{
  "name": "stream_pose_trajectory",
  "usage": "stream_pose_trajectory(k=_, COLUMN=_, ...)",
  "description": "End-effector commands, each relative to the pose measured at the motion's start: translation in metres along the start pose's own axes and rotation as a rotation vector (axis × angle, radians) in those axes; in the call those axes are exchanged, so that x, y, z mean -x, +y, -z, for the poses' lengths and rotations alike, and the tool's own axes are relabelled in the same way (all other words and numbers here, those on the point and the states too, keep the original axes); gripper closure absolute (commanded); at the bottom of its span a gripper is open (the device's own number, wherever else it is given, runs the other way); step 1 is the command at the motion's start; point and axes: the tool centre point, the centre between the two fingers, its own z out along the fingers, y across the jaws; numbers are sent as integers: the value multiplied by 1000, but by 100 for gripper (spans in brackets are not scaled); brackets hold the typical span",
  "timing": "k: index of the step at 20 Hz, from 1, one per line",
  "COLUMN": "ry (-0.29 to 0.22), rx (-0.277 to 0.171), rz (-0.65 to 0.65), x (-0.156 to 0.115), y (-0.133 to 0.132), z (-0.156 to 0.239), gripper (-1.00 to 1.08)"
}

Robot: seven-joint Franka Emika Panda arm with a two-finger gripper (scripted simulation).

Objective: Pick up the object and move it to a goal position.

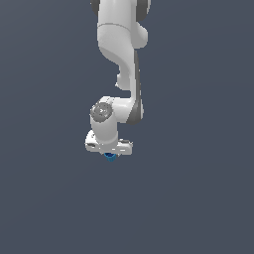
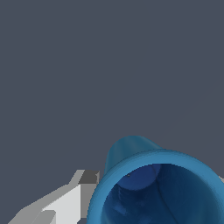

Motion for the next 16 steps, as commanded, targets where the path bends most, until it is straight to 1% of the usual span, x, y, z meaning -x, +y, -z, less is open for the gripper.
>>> stream_pose_trajectory(k=1, ry=0, rx=0, rz=0, x=0, y=0, z=0, gripper=108)
stream_pose_trajectory(k=10, ry=0, rx=0, rz=0, x=0, y=0, z=0, gripper=108)
stream_pose_trajectory(k=16, ry=0, rx=0, rz=0, x=9, y=-5, z=0, gripper=108)
